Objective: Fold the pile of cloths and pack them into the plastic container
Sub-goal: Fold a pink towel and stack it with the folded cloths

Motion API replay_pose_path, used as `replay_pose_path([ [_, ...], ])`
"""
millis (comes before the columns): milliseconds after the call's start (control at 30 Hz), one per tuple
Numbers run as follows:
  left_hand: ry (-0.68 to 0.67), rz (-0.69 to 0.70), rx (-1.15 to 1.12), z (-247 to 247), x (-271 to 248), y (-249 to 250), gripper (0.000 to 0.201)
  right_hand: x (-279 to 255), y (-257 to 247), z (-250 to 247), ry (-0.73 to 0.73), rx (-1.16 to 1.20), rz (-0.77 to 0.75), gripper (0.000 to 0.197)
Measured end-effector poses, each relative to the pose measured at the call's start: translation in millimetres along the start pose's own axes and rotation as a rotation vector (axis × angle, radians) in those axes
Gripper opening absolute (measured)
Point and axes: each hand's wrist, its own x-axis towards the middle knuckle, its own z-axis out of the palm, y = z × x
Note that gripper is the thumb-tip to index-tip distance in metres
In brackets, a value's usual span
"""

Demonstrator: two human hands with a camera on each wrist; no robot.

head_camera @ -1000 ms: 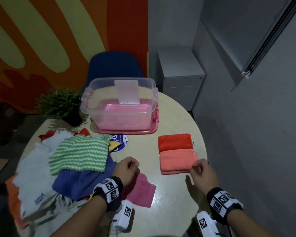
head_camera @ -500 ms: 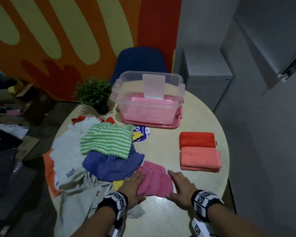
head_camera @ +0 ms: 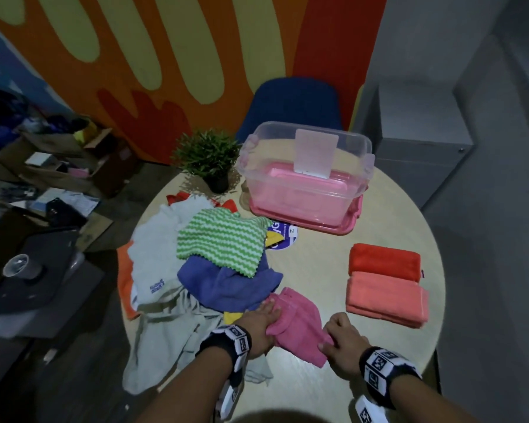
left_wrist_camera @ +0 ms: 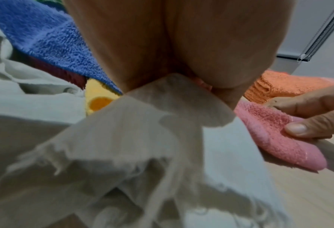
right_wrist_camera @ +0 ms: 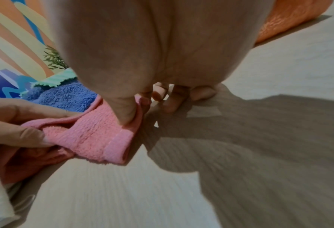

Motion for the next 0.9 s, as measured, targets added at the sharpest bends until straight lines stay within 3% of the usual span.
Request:
replay_pose_path([
  [367,-0.080,0.193,0.053,-26.0,-1.5,-20.1,0.085,13.0,-26.0,-1.3,-0.011,0.029,0.215,0.031],
  [633,-0.134,0.320,0.130,-32.5,5.9,-38.6,0.070,10.7,-63.5,5.6,0.052,-0.073,0.400,0.030],
  [900,-0.123,0.304,0.027,-29.7,-1.9,-38.2,0.053,-3.2,-70.8,21.1,0.145,-0.104,0.369,0.028],
])
